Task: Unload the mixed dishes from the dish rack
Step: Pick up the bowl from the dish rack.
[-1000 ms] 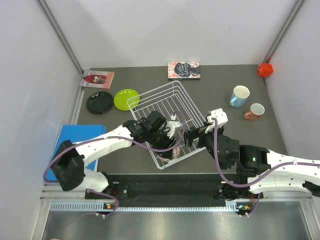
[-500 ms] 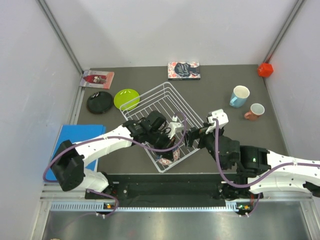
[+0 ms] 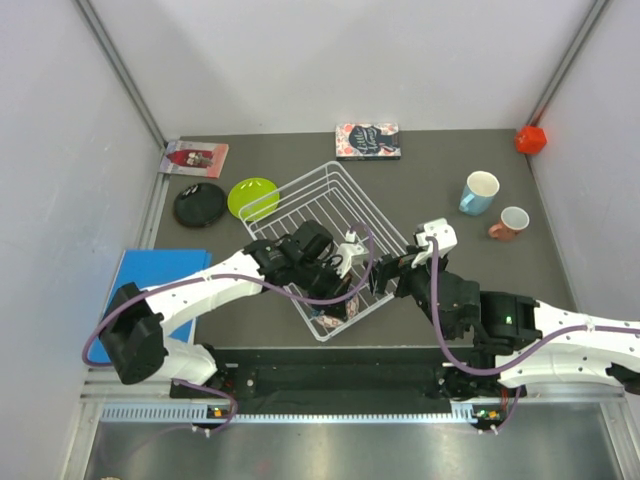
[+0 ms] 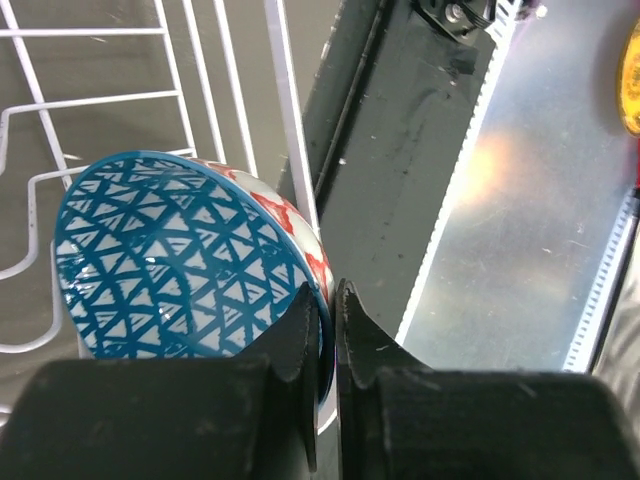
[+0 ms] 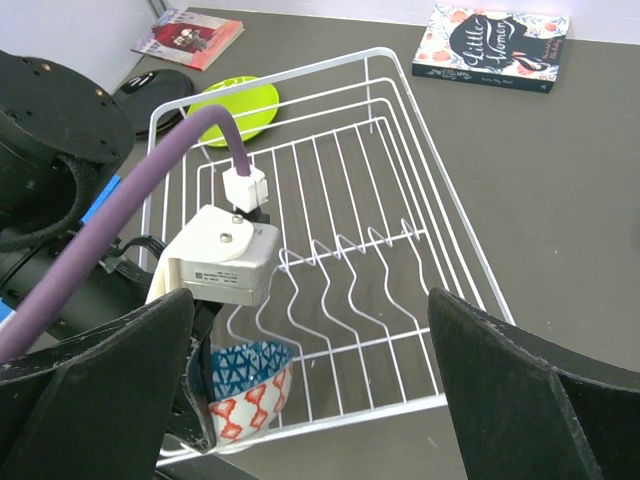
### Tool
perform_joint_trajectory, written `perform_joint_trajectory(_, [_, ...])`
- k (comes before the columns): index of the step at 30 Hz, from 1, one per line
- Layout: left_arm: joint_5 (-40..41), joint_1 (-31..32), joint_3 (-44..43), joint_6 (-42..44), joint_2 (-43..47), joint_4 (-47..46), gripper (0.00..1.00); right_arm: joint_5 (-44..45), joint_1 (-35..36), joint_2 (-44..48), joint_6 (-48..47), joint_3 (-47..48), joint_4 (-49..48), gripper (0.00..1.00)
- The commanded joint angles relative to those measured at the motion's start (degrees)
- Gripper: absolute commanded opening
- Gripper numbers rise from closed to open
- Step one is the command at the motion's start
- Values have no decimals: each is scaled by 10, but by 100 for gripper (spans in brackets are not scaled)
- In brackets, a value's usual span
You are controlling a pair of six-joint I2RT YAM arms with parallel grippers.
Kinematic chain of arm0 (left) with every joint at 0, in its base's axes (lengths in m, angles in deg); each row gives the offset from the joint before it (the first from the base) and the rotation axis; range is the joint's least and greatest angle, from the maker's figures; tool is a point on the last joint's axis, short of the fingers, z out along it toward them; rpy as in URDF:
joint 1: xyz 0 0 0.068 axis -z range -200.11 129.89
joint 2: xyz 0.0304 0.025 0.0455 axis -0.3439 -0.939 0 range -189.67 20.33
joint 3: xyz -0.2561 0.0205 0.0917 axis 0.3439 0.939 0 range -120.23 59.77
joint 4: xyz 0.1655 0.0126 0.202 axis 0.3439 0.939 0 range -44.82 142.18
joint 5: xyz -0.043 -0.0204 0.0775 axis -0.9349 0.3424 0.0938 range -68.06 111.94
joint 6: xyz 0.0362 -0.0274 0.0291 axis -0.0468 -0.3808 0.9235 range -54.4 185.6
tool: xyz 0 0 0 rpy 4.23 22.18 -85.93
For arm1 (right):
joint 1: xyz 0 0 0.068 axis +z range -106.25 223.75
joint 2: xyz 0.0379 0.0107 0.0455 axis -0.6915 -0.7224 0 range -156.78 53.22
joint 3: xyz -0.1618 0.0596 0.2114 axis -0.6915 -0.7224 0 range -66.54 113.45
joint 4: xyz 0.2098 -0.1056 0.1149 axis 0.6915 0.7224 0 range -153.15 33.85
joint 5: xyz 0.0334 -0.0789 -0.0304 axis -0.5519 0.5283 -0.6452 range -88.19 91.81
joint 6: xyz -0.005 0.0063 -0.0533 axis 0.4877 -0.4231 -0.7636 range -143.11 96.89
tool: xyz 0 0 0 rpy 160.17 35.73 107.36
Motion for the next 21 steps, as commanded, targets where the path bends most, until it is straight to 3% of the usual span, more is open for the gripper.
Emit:
perform_joint_trajectory(1, [63,-14,-55,32,22,-21,0,-1,-6,15,10,1,-21,100])
perform_joint_trajectory(15, [43,-48,-112,29,36,-30,0,-3,-6,44,12,-4,-21,100])
perform_joint_trajectory(21, [-3,-53,-125,8,44,-56,0,-7,-6,48,14,-5,-20,100])
